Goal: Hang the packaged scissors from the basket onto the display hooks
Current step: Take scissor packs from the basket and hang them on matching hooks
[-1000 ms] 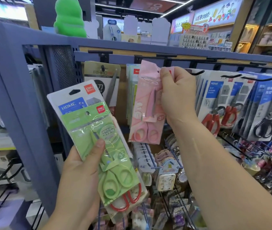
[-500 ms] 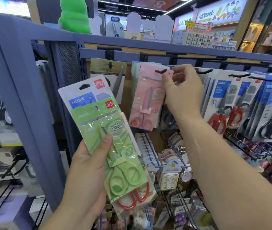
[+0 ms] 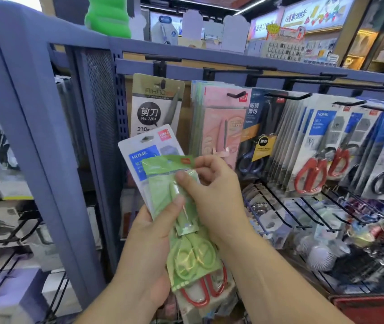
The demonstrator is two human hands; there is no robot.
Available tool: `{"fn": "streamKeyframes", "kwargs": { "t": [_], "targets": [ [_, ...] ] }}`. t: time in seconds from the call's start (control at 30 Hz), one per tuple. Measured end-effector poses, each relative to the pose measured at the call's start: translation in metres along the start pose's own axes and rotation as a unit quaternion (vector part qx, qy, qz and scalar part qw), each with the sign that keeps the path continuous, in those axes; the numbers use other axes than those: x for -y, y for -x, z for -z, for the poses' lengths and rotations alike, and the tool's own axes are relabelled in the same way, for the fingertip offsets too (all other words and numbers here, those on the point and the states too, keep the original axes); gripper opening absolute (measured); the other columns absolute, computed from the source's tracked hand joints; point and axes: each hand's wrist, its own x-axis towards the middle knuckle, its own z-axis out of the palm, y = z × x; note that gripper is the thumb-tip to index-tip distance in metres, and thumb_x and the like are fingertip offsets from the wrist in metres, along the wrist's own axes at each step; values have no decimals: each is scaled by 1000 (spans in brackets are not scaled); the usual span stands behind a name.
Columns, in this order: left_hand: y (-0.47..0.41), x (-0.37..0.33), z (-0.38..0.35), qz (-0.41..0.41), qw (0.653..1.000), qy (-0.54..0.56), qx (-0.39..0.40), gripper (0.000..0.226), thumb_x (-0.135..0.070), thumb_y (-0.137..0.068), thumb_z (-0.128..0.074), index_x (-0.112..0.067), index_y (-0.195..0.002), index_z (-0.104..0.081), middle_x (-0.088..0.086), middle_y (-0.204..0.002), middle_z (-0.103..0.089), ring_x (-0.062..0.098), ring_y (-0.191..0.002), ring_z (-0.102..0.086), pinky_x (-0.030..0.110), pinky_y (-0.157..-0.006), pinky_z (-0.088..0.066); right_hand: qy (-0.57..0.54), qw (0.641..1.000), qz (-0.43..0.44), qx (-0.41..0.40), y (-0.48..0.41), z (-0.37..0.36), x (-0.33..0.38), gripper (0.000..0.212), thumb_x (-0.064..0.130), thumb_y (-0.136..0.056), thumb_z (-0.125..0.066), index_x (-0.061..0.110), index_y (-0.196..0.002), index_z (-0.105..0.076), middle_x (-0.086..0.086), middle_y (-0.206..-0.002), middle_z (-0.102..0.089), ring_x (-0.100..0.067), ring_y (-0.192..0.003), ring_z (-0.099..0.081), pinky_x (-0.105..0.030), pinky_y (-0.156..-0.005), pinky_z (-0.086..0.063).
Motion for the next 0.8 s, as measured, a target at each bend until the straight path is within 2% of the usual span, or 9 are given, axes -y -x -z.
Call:
{"fn": "streamKeyframes", "kwargs": {
  "t": [0.1, 0.17, 0.23, 0.3, 0.37, 0.47, 0.57, 0.7, 0.8],
  "targets": [
    [0, 2, 2, 2, 1000, 20, -12, 47, -33, -77, -67, -20, -121, -75, 11, -110, -81, 30, -95, -80, 47, -86, -59, -28, 999, -2, -35, -5, 1, -3, 27, 12, -90, -77, 23, -80, -55, 5, -62, -58, -14, -62, -47, -38, -63, -41],
    [-2, 3, 3, 4, 1000, 22, -13, 49, -36, -81, -64, -19, -126, -74, 11, -116, -80, 31, -104, -78, 50, -96, -57, -39, 998, 12, -50, -8, 1, -5, 18, 22, -88, -73, 29, -81, -58, 3, -67, -65, -20, -65, -54, -47, -66, -49],
    [-2, 4, 3, 19, 999, 38, -13, 54, -41, -83, -61, -16, -129, -73, 12, -119, -78, 33, -109, -76, 53, -103, -53, -55, 998, 19, -38, -7, 0, -5, 10, 24, -90, -70, 25, -99, -64, -2, -85, -78, -31, -81, -72, -57, -82, -60],
    [-3, 3, 3, 27, 998, 47, -9, 55, -43, -84, -59, -13, -127, -74, 15, -119, -78, 34, -109, -76, 53, -103, -52, -66, 997, 13, -32, -6, 1, -4, 16, 21, -93, -69, 17, -108, -68, -7, -92, -81, -34, -90, -75, -63, -88, -58],
    [-5, 2, 4, 16, 999, 33, -8, 52, -42, -86, -58, -11, -125, -75, 17, -118, -78, 35, -107, -77, 53, -103, -52, -80, 996, 18, -31, -6, 2, -2, 6, 13, -97, -68, 14, -102, -70, -8, -90, -80, -28, -86, -72, -61, -89, -58],
    [-8, 1, 4, 9, 1000, 18, -18, 47, -42, -92, -57, -12, -124, -75, 17, -115, -79, 37, -105, -77, 54, -102, -53, -114, 993, 1, -36, -6, 5, -1, 11, 3, -101, -63, 11, -97, -69, -6, -86, -79, -24, -83, -67, -50, -84, -56],
    [-9, 3, 4, -7, 999, -5, -45, 38, -38, -106, -50, -14, -122, -76, 13, -111, -80, 31, -102, -78, 50, -96, -56, -116, 992, 1, -47, -5, 5, -2, 12, 5, -102, -63, 13, -95, -69, -8, -82, -75, -23, -80, -61, -44, -78, -51],
    [-12, 11, 5, -90, 987, -111, -69, 33, -34, -110, -46, -20, -116, -75, 5, -104, -82, 27, -98, -79, 48, -91, -59, -66, 994, 24, -79, -1, 9, -4, 13, 18, -100, -62, 22, -90, -69, -11, -78, -71, -21, -75, -58, -43, -72, -49],
    [-18, 11, 8, -128, 978, -139, -87, 31, -32, -110, -46, -19, -116, -74, 4, -107, -82, 29, -102, -78, 52, -97, -58, -47, 994, 28, -94, 1, 23, 0, 18, 28, -106, -59, 20, -92, -66, -20, -83, -67, -22, -73, -57, -55, -63, -50]
  ]
}}
